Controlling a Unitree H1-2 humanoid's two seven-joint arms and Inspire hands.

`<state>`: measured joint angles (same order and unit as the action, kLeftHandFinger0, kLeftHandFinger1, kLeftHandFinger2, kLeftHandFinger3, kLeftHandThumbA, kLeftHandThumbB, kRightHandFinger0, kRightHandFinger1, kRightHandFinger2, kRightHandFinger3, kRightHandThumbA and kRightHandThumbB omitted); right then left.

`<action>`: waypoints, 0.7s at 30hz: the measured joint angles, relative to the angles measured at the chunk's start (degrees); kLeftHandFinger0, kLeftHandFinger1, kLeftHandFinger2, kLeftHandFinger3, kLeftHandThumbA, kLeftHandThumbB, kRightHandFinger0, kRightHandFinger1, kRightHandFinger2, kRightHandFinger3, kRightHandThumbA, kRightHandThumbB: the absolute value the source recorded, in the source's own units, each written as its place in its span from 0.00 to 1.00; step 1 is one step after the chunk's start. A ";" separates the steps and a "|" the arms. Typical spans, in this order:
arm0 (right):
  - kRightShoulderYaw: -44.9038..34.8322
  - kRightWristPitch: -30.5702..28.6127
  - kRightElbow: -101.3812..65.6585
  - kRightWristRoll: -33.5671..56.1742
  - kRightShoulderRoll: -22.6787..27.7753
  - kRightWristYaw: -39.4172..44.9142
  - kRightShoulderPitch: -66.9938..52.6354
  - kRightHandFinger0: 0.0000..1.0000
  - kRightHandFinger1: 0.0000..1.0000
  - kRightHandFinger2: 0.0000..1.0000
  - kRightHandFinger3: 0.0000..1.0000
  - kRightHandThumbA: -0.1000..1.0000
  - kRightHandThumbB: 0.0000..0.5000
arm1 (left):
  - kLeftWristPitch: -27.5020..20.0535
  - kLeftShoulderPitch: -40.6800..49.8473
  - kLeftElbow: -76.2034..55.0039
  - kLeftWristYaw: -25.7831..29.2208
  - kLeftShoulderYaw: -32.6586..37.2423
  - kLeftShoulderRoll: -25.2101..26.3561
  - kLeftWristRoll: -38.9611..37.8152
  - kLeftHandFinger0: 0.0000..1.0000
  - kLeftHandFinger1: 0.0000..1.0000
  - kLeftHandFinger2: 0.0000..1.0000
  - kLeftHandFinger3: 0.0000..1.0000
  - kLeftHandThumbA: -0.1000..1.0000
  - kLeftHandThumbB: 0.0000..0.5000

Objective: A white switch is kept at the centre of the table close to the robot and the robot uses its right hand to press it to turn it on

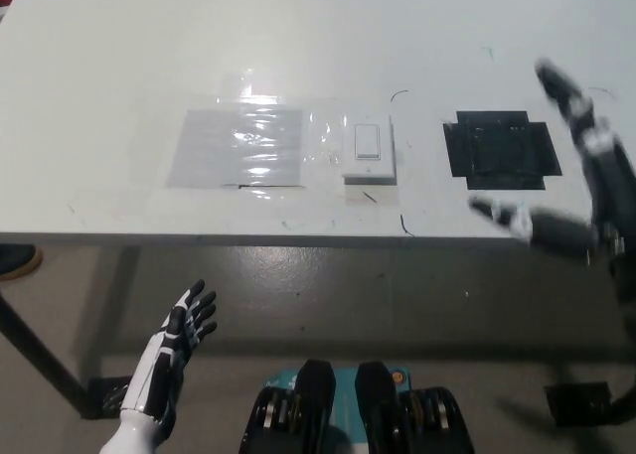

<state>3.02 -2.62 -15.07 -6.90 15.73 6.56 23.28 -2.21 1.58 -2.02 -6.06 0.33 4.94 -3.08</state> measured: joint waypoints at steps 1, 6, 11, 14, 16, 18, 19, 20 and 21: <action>0.99 1.53 0.65 -0.62 0.84 0.86 3.24 1.00 1.00 1.00 1.00 0.96 0.38 | 0.00 0.00 0.00 0.00 0.00 -0.01 0.00 1.00 1.00 1.00 1.00 1.00 0.08; 6.55 8.04 5.84 -3.16 2.66 4.78 15.46 1.00 1.00 1.00 1.00 1.00 0.55 | 0.02 0.00 0.00 0.00 -0.03 0.00 0.00 1.00 1.00 1.00 1.00 1.00 0.10; 12.24 12.48 14.12 -5.33 3.38 8.59 24.97 1.00 1.00 1.00 1.00 0.96 0.54 | 0.02 -0.01 -0.04 0.00 -0.02 -0.05 -0.01 1.00 1.00 1.00 1.00 1.00 0.07; 16.94 15.39 21.91 -7.28 3.55 11.76 31.33 1.00 1.00 1.00 1.00 0.95 0.50 | -0.04 -0.03 -0.04 -0.02 -0.03 -0.04 -0.03 1.00 1.00 1.00 1.00 1.00 0.05; 19.99 16.91 27.59 -8.55 3.58 13.99 35.04 1.00 1.00 1.00 1.00 0.95 0.51 | -0.16 -0.09 -0.07 -0.02 -0.02 -0.04 -0.03 1.00 1.00 1.00 1.00 1.00 0.06; 22.01 17.62 31.14 -9.68 3.61 15.45 37.35 1.00 1.00 1.00 1.00 0.93 0.49 | -0.28 -0.18 -0.10 -0.02 -0.02 -0.03 -0.02 1.00 1.00 1.00 1.00 1.00 0.07; 23.05 17.79 33.01 -10.20 3.61 16.27 38.40 1.00 1.00 1.00 1.00 0.93 0.46 | -0.33 -0.23 -0.10 -0.02 -0.02 -0.03 -0.02 1.00 1.00 1.00 1.00 1.00 0.09; 23.88 17.95 34.50 -10.57 3.61 16.89 39.16 1.00 1.00 1.00 1.00 0.92 0.46 | -0.37 -0.25 -0.10 -0.03 -0.02 -0.02 -0.02 1.00 1.00 1.00 1.00 1.00 0.09; 24.62 18.08 35.57 -10.90 3.61 17.54 39.67 1.00 1.00 1.00 1.00 0.91 0.47 | -0.41 -0.26 -0.10 -0.03 -0.03 -0.01 -0.03 1.00 1.00 1.00 1.00 1.00 0.10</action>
<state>27.64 15.45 20.50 -17.80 19.34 24.10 62.95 -2.62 1.32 -2.12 -6.08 0.31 4.93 -3.11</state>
